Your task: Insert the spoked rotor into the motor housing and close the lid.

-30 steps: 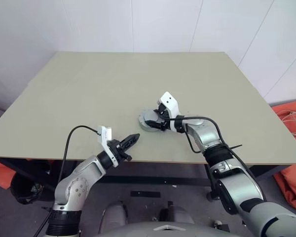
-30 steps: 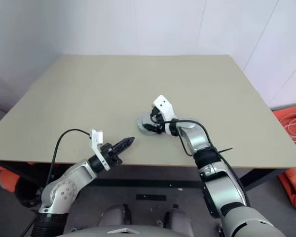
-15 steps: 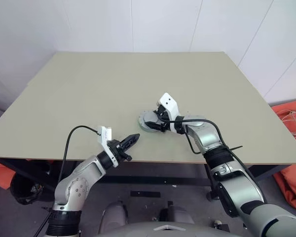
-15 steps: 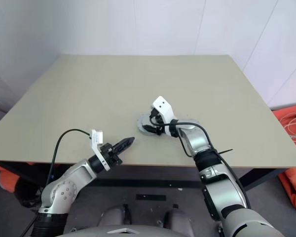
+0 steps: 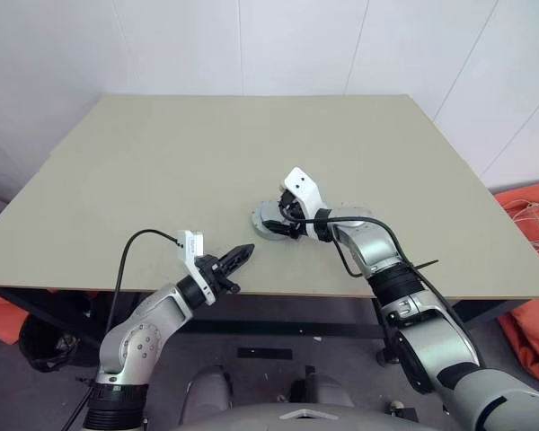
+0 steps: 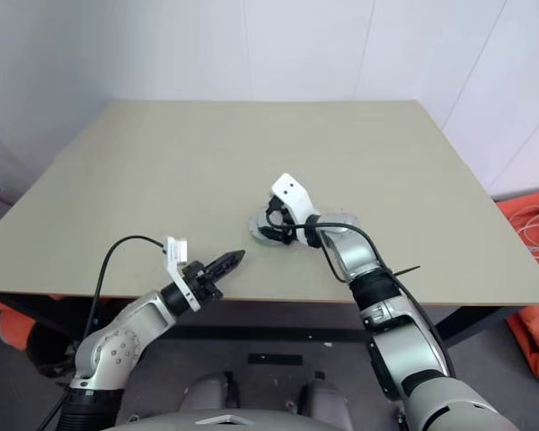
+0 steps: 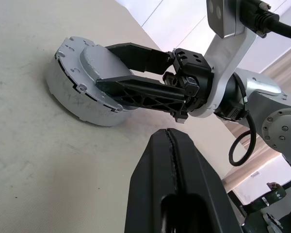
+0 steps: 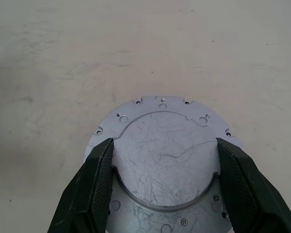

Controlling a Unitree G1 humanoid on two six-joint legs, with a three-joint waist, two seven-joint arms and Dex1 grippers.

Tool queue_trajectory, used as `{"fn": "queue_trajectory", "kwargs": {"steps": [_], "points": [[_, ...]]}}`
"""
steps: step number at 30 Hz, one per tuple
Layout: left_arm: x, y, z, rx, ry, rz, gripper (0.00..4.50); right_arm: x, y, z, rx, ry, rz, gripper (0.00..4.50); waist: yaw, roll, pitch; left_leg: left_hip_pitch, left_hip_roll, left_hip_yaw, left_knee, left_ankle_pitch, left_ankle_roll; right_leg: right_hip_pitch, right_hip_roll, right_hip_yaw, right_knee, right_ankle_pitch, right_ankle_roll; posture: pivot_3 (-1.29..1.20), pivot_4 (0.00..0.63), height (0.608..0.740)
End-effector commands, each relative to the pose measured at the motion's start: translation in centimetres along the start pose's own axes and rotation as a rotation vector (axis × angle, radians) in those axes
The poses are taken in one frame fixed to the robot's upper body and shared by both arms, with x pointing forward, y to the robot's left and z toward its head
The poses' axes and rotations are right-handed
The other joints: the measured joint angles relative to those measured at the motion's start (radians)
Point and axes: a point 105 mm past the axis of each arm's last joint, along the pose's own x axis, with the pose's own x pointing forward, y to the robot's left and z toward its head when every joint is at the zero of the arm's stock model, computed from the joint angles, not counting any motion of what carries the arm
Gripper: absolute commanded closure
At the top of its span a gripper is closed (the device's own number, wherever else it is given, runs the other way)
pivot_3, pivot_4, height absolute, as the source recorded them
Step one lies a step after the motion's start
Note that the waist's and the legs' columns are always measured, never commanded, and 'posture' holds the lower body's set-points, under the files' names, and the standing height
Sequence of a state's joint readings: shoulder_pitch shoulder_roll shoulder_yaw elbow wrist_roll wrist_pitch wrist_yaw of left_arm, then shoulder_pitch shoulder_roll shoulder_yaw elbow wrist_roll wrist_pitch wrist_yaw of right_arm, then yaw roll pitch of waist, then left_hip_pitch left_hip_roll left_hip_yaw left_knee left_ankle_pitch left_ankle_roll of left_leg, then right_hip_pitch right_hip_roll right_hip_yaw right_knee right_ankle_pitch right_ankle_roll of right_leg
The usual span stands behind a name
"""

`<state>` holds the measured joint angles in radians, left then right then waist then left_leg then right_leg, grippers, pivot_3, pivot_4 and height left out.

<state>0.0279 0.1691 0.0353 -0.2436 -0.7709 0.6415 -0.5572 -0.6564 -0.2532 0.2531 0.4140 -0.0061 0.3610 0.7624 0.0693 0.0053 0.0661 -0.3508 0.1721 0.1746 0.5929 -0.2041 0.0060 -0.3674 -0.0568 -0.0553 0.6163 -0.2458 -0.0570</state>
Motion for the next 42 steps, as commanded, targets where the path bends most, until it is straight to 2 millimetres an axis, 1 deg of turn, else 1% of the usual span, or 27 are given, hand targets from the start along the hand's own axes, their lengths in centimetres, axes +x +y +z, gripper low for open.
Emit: {"fn": "queue_trajectory", "kwargs": {"steps": [1,14,23,24,25,29,31,33,35,37,40,42], "points": [[0.2,-0.9,0.8,0.019,-0.029,-0.031,4.50,-0.1,-0.2,1.0,-0.041,0.011,-0.008,1.39,0.000,0.000,0.000,0.000,0.000,0.000,0.000,0.000,0.000,0.000,0.000,0.000,0.000,0.000,0.000,0.00,0.000,0.740],[0.1,-0.8,0.9,0.018,-0.032,-0.027,4.50,-0.1,-1.7,0.8,0.030,0.046,-0.107,1.39,0.000,0.000,0.000,0.000,0.000,0.000,0.000,0.000,0.000,0.000,0.000,0.000,0.000,0.000,0.000,0.00,0.000,0.740],[0.1,-0.6,1.1,0.038,-0.029,-0.024,4.50,-0.4,-1.2,-0.1,0.007,0.082,-0.087,1.39,0.001,0.000,0.000,0.001,0.000,0.000,0.000,0.001,-0.001,0.000,0.000,0.000,0.000,-0.003,0.005,0.00,0.000,0.740],[0.2,-0.4,1.5,0.056,-0.034,-0.015,4.50,-0.4,-1.2,-0.2,0.006,0.084,-0.085,1.39,0.002,0.000,0.000,0.001,0.000,0.000,0.000,0.001,-0.001,0.001,0.000,0.000,0.000,-0.003,0.005,0.00,0.000,0.740],[0.5,0.0,2.2,0.070,-0.059,0.005,4.50,-0.4,-1.2,-0.2,0.006,0.084,-0.085,1.39,0.002,0.000,0.000,0.001,0.000,0.000,0.000,0.001,-0.001,0.001,0.000,0.000,0.000,-0.002,0.004,0.00,0.000,0.740],[1.4,1.9,5.9,0.131,-0.147,0.115,4.50,-0.4,-1.2,-0.2,0.009,0.084,-0.086,1.39,0.004,0.000,0.000,0.001,0.000,0.000,0.000,0.001,-0.001,0.001,0.000,0.000,0.001,0.000,0.000,0.00,0.000,0.740],[1.9,2.8,7.3,0.153,-0.164,0.157,4.50,-0.4,-1.1,-0.3,0.011,0.083,-0.088,1.39,0.003,0.000,0.000,0.001,0.000,0.000,0.000,0.001,-0.001,0.001,0.000,0.000,0.001,0.000,0.000,0.00,0.000,0.740],[2.3,3.3,8.2,0.155,-0.170,0.176,4.50,-0.4,-1.1,-0.3,0.013,0.082,-0.088,1.39,0.002,0.000,0.000,0.000,-0.001,0.000,0.000,0.001,-0.001,0.001,0.000,0.000,0.001,0.000,0.000,0.00,0.000,0.740],[2.7,3.8,8.7,0.155,-0.158,0.178,4.50,-0.4,-1.0,-0.3,0.015,0.080,-0.088,1.39,0.002,0.000,0.000,0.000,-0.001,0.000,0.000,0.001,-0.002,0.001,0.000,0.000,0.001,0.000,0.000,0.00,0.000,0.740],[3.0,4.2,8.6,0.155,-0.129,0.178,4.50,-0.4,-1.0,-0.4,0.017,0.079,-0.090,1.39,0.002,0.000,0.000,0.000,-0.001,0.000,0.000,0.001,-0.002,0.000,0.000,0.000,0.001,0.000,0.000,0.00,0.000,0.740],[4.1,5.1,7.3,0.121,-0.040,0.168,4.50,-0.3,-0.6,-0.4,0.025,0.073,-0.086,1.39,0.005,0.000,0.000,0.000,-0.001,0.000,0.000,0.001,-0.002,0.000,0.000,0.000,0.001,0.000,0.000,0.00,0.000,0.740],[4.7,5.3,6.8,0.105,-0.004,0.154,4.50,-0.3,-0.5,-0.4,0.028,0.071,-0.086,1.39,0.006,0.000,0.000,0.000,-0.001,0.000,0.000,0.001,-0.002,0.001,0.000,0.000,0.001,0.000,0.000,0.00,0.000,0.740]]}}
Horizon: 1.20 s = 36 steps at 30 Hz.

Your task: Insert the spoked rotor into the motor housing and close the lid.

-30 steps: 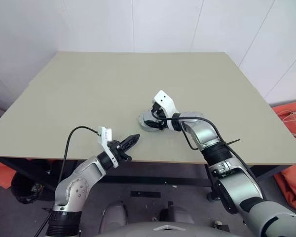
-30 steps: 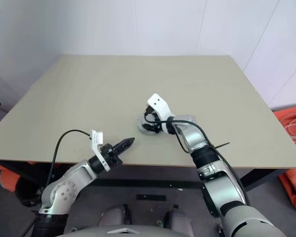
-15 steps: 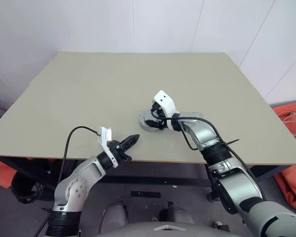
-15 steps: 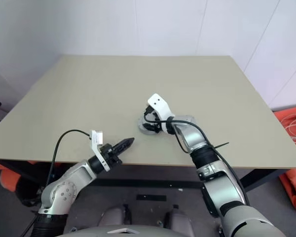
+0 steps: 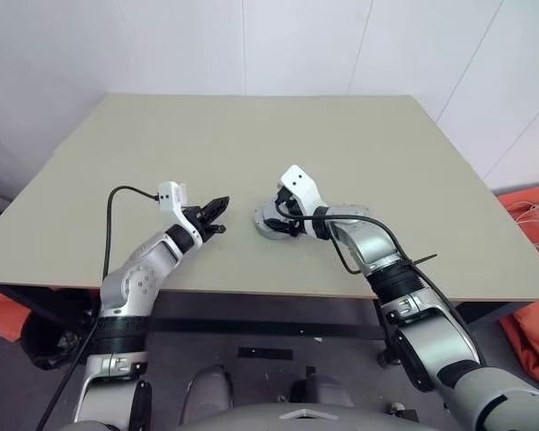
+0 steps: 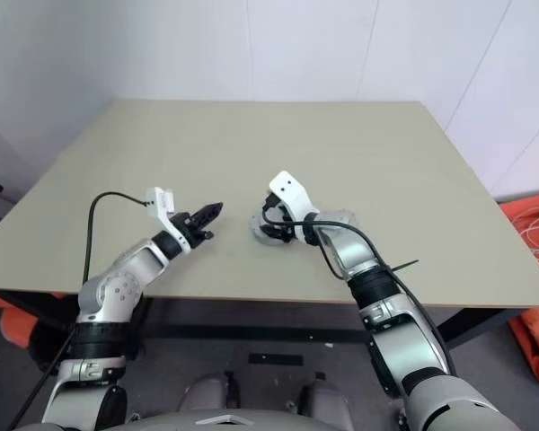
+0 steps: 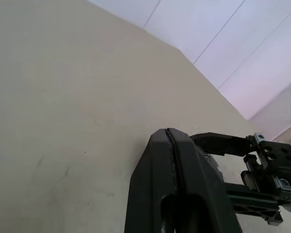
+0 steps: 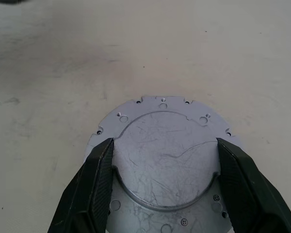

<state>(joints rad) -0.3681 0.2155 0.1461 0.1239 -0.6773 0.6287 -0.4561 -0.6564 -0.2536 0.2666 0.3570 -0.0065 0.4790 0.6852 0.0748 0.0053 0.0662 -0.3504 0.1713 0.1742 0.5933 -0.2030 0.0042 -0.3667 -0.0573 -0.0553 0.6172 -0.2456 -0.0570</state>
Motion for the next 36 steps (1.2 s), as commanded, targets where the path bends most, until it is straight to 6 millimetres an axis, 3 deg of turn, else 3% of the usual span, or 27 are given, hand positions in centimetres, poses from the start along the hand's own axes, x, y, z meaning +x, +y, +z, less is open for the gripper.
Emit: {"fn": "queue_trajectory", "kwargs": {"steps": [1,16,25,36], "points": [[1.2,-0.6,-0.3,0.003,0.048,-0.049,4.50,-0.2,-0.1,-0.3,-0.003,0.017,-0.018,1.39,0.001,0.000,0.000,0.000,0.000,0.000,0.000,0.000,0.000,0.000,0.000,0.000,0.000,0.000,0.000,0.00,0.000,0.740],[4.6,-3.2,-0.3,0.006,0.131,-0.180,4.50,-0.2,0.1,-0.1,0.010,0.004,-0.028,1.39,0.005,0.000,0.000,-0.001,0.000,0.000,-0.001,0.001,-0.002,-0.001,0.000,0.000,0.000,0.000,0.000,0.00,0.000,0.740],[6.0,-3.5,-0.5,0.009,0.164,-0.177,4.50,-0.2,0.3,0.1,0.015,-0.004,-0.029,1.39,0.005,0.000,0.000,-0.001,0.000,0.000,-0.001,0.001,-0.002,-0.001,0.000,0.000,-0.001,0.000,0.000,0.00,0.000,0.740],[6.9,-2.9,-2.7,-0.003,0.267,-0.129,4.50,-0.2,0.6,0.3,0.019,-0.016,-0.029,1.39,0.006,0.000,0.000,0.000,0.000,0.000,-0.007,0.002,-0.003,0.000,0.000,0.000,-0.005,0.000,-0.001,0.00,0.000,0.740]]}}
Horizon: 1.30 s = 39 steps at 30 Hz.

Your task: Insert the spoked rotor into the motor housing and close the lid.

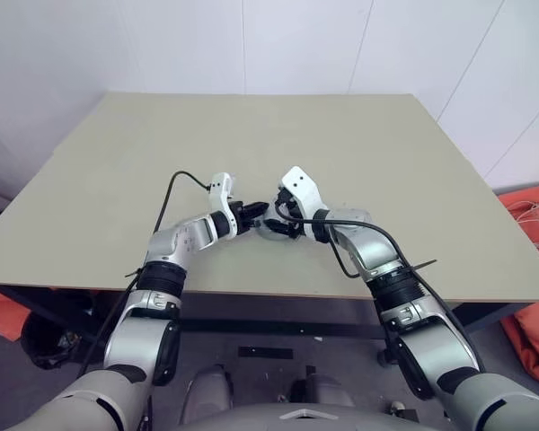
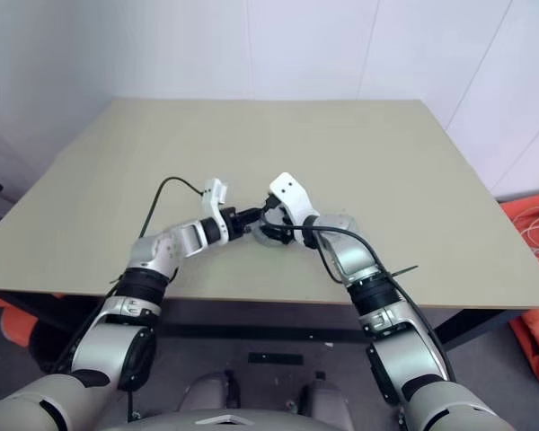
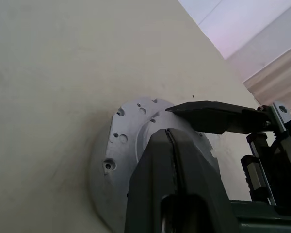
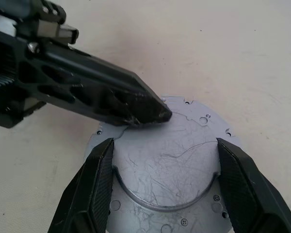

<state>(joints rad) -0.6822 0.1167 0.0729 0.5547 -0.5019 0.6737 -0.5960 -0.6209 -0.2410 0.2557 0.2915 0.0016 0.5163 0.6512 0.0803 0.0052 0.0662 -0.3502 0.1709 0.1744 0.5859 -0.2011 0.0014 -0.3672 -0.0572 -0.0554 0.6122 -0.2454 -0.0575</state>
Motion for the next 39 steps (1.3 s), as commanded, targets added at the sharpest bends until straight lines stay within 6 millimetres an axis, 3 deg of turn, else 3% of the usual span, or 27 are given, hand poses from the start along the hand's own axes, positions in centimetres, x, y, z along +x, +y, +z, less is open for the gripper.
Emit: {"fn": "queue_trajectory", "kwargs": {"steps": [1,10,14,24,31,36,39], "points": [[0.6,-0.3,0.2,0.028,0.027,0.004,4.50,-0.1,0.2,0.2,-0.006,-0.001,-0.006,1.39,0.001,0.000,0.000,0.000,0.000,0.000,-0.001,0.000,0.000,0.000,0.000,0.000,0.000,0.000,0.000,0.00,0.000,0.740],[0.8,-0.2,-0.4,0.025,0.060,0.010,4.50,-0.6,0.7,0.8,0.016,-0.027,0.017,1.39,0.008,0.000,0.000,0.001,-0.001,0.000,-0.005,0.001,-0.001,0.001,0.000,0.000,-0.004,0.000,0.000,0.00,0.000,0.740],[0.7,-0.4,-0.8,0.023,0.070,0.001,4.50,-1.1,0.9,1.0,0.032,-0.036,0.030,0.03,0.016,0.000,0.000,0.000,-0.001,0.000,-0.006,0.001,-0.001,0.000,0.000,0.000,-0.005,0.000,0.000,0.00,0.000,0.740],[1.0,-0.9,-1.2,0.019,0.082,-0.027,4.50,-3.0,0.3,1.0,0.026,-0.049,-0.021,0.03,0.022,0.000,0.000,-0.001,-0.002,0.000,-0.008,0.000,0.000,0.000,0.000,0.000,-0.006,-0.001,-0.001,0.00,0.000,0.740],[1.2,-1.2,-1.4,0.020,0.087,-0.040,4.50,-5.7,-1.4,3.4,0.036,-0.133,-0.082,0.03,0.025,0.000,0.000,-0.001,-0.002,0.000,-0.008,0.000,0.000,0.000,0.000,0.000,-0.006,-0.001,-0.001,0.00,0.000,0.740],[1.3,-1.5,-1.4,0.020,0.088,-0.050,4.50,-7.5,-3.7,4.5,0.236,-0.177,-0.180,0.03,0.029,0.000,0.000,-0.001,-0.002,0.000,-0.008,0.000,0.000,0.000,0.000,0.000,-0.006,-0.001,-0.001,0.00,0.000,0.740],[1.3,-1.5,-1.4,0.021,0.087,-0.052,4.50,-8.3,-5.2,2.9,0.473,-0.103,-0.262,0.03,0.031,0.000,0.000,-0.001,-0.002,0.000,-0.008,0.001,-0.001,0.000,0.000,0.000,-0.006,-0.001,-0.001,0.00,0.000,0.740]]}}
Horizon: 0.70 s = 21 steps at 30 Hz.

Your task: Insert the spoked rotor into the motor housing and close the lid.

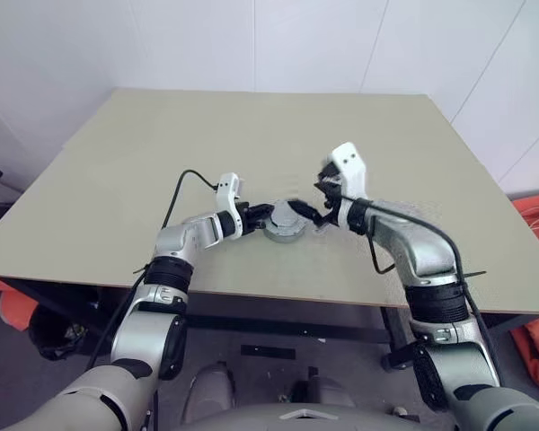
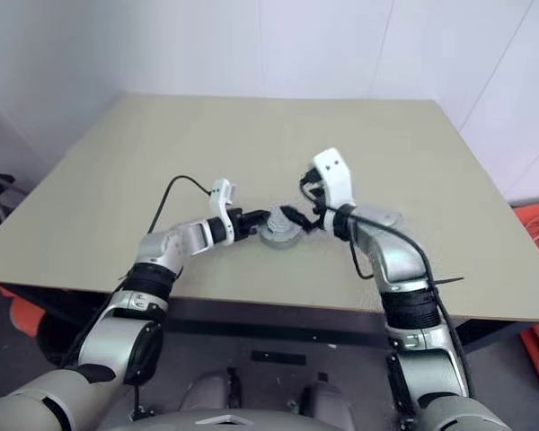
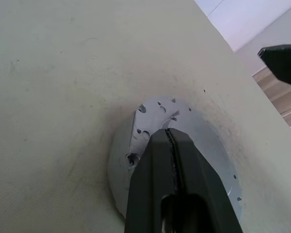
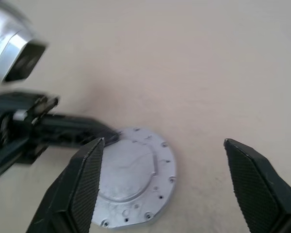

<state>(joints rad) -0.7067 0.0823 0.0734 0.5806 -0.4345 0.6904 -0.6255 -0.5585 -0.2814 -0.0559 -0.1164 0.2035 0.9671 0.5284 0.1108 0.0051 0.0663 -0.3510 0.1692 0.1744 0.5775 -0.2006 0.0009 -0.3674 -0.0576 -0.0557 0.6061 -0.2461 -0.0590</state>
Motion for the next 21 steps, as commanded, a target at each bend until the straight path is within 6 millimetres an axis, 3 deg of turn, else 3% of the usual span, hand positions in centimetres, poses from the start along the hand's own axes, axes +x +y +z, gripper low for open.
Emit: {"fn": "queue_trajectory", "kwargs": {"steps": [1,5,9,13,21], "points": [[0.5,-0.8,-0.6,0.005,0.037,-0.033,4.50,-1.2,-1.6,0.0,0.210,0.057,-0.089,0.03,0.003,0.000,0.000,0.000,0.000,0.000,0.000,0.000,0.000,0.000,0.000,0.000,0.000,0.000,0.000,0.00,0.000,0.740],[0.4,-0.8,-0.6,0.005,0.035,-0.034,4.50,-1.9,-1.6,-2.1,0.538,0.184,-0.090,0.03,0.012,0.000,0.000,0.000,0.000,0.000,-0.001,0.000,0.000,0.000,0.000,0.000,0.000,0.000,0.000,0.00,0.000,0.740],[0.4,-0.7,-0.6,0.005,0.034,-0.034,4.50,-1.7,-1.2,-1.8,0.708,0.159,-0.041,0.03,0.015,0.001,0.000,0.000,0.000,0.000,-0.002,0.001,-0.002,-0.002,0.000,0.000,0.000,0.000,0.000,0.00,0.000,0.740],[0.3,-0.7,-0.6,0.005,0.034,-0.035,4.50,-1.3,-0.5,-1.5,0.794,0.122,0.044,0.03,0.018,0.001,0.000,0.000,0.000,0.000,-0.003,0.002,-0.003,-0.001,0.000,0.000,0.000,0.000,0.000,0.00,0.000,0.740],[0.3,-0.7,-0.6,0.007,0.035,-0.038,4.50,-1.4,-0.8,-4.0,0.876,0.196,0.009,0.03,0.021,0.001,0.000,0.001,-0.001,0.000,-0.006,0.003,-0.005,-0.002,0.000,0.000,0.000,0.000,0.000,0.00,0.000,0.740]]}}
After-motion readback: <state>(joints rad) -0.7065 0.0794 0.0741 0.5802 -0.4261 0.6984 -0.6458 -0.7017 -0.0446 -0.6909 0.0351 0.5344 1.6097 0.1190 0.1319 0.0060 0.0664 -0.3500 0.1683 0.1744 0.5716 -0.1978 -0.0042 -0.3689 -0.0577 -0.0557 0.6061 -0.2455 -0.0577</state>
